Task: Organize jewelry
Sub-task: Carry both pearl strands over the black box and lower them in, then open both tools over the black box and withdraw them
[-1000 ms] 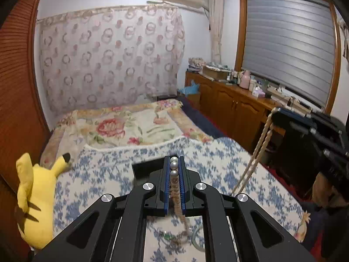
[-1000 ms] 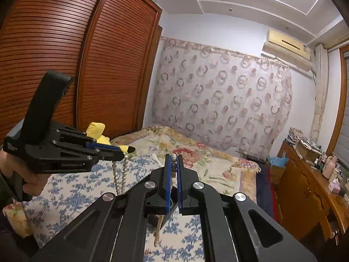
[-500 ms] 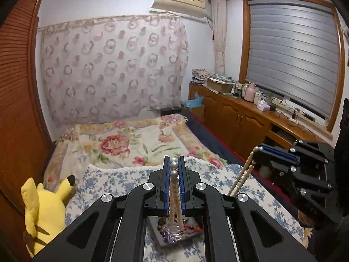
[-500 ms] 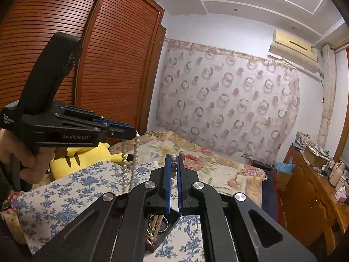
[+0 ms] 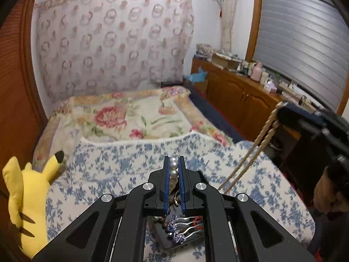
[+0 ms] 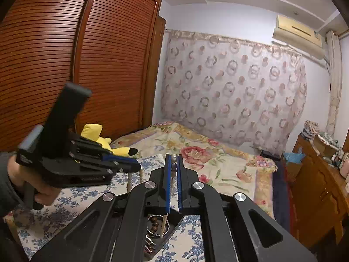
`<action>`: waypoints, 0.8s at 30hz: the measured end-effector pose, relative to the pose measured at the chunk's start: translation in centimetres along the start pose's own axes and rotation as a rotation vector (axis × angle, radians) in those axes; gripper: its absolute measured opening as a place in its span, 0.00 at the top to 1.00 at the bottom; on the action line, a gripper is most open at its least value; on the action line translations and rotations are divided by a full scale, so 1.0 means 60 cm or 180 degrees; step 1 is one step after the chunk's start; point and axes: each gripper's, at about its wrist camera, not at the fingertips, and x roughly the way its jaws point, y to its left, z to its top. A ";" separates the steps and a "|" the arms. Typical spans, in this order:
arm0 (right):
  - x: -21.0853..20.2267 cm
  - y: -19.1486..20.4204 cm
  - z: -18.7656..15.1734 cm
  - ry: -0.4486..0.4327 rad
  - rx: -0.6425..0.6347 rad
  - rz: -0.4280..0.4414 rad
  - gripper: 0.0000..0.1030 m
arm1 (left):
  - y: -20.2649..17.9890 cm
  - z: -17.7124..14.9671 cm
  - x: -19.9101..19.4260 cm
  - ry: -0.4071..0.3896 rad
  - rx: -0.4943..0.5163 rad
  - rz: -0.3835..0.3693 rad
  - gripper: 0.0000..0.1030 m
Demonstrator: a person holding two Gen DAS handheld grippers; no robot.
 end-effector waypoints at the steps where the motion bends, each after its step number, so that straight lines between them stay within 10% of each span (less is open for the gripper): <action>1: 0.003 0.001 -0.003 0.0019 0.0017 0.0014 0.94 | 0.003 -0.008 0.009 0.0035 -0.0012 0.0002 0.94; 13: 0.048 0.019 -0.074 0.0436 0.0142 0.0137 0.94 | 0.022 -0.052 0.044 0.0179 -0.0054 0.0135 0.88; 19: 0.067 0.028 -0.109 0.0621 0.0251 0.0220 0.94 | 0.030 -0.082 0.040 0.0173 -0.0120 0.0174 0.75; 24: 0.079 0.029 -0.131 0.0741 0.0323 0.0269 0.94 | 0.029 -0.109 0.026 0.0110 -0.0114 0.0258 0.44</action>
